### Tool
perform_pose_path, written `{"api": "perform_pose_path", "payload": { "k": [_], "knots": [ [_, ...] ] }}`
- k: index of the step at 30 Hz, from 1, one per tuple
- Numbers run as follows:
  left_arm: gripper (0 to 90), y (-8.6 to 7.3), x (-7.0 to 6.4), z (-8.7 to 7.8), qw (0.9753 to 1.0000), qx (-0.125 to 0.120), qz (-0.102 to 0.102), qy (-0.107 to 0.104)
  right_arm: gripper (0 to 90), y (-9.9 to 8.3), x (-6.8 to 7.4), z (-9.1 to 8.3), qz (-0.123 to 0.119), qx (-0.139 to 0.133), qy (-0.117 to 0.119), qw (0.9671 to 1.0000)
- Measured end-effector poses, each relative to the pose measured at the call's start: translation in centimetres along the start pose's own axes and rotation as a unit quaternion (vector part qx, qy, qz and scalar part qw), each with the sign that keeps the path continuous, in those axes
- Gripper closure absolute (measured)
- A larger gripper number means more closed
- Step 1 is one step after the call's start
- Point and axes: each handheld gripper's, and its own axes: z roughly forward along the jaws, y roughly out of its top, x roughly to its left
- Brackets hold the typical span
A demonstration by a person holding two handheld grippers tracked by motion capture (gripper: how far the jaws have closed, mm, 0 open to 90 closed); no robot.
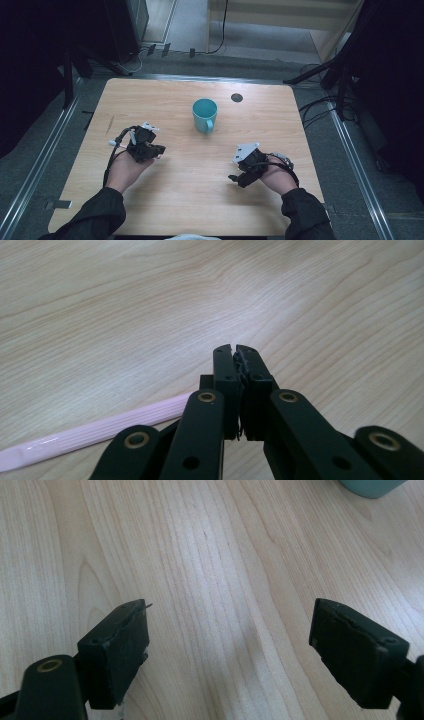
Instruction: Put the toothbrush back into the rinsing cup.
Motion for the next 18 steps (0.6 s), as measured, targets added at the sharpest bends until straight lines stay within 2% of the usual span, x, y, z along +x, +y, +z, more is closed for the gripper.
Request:
{"api": "perform_pose_path", "payload": {
  "k": [4,8,13,18],
  "knots": [
    [89.4,0.4,0.9,0.2,0.9998,0.017,-0.009,0.001,16.1,0.0,0.0,0.1,0.000,0.003,0.003,1.0000],
    [89.4,0.7,1.8,0.8,0.9990,0.040,-0.014,0.014,16.1,0.0,0.1,0.2,-0.004,0.005,0.004,1.0000],
    [89.4,0.6,2.3,1.1,0.9980,0.055,-0.021,0.021,16.1,0.0,0.1,0.3,-0.003,0.008,0.008,0.9999],
    [89.4,0.5,2.7,1.4,0.9963,0.073,-0.037,0.028,16.1,0.0,0.2,0.3,-0.005,0.010,0.010,0.9999]
  ]
}}
